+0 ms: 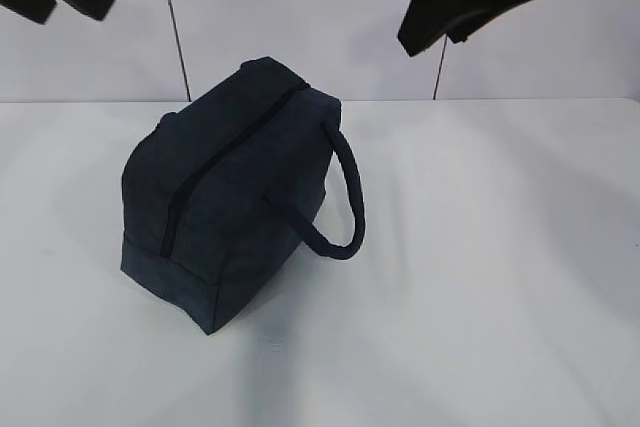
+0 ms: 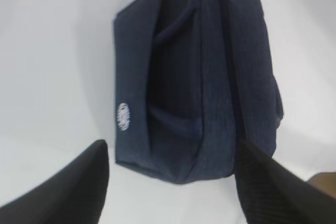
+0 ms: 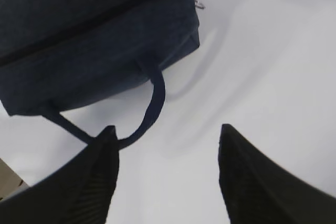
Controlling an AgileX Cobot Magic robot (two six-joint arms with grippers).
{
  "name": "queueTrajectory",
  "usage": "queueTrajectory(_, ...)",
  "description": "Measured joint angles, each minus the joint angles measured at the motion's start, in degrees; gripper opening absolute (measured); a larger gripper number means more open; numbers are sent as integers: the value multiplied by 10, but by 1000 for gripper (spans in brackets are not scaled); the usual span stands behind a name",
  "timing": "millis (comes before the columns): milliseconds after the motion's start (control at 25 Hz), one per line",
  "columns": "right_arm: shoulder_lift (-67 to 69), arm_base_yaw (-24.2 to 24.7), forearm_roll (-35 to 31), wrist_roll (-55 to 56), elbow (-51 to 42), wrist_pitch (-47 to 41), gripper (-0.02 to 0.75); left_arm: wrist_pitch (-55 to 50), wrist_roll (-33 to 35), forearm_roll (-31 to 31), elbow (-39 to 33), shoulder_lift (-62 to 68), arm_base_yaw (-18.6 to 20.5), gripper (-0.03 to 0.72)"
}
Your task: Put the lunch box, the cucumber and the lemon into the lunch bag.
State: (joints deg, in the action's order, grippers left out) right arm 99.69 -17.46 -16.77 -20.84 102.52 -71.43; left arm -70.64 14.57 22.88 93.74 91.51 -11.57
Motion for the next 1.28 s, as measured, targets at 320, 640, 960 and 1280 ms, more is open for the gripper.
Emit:
queueTrajectory(320,-189,-13,67,67,-160,-1,459,-7,-30,-29,-85,-185,-5,529)
queueTrajectory(640,-428,-13,113,87,-320,-2,459,-12,-31,-30,-275,-404,-5,520)
queueTrajectory(960,-623,-13,130,106,-487,19,459,-3,-32,-51,-432,-585,-5,513)
queueTrajectory(1280,-772,-13,168,125,-634,27,459,23,-32,-71,-566,-688,-5,509)
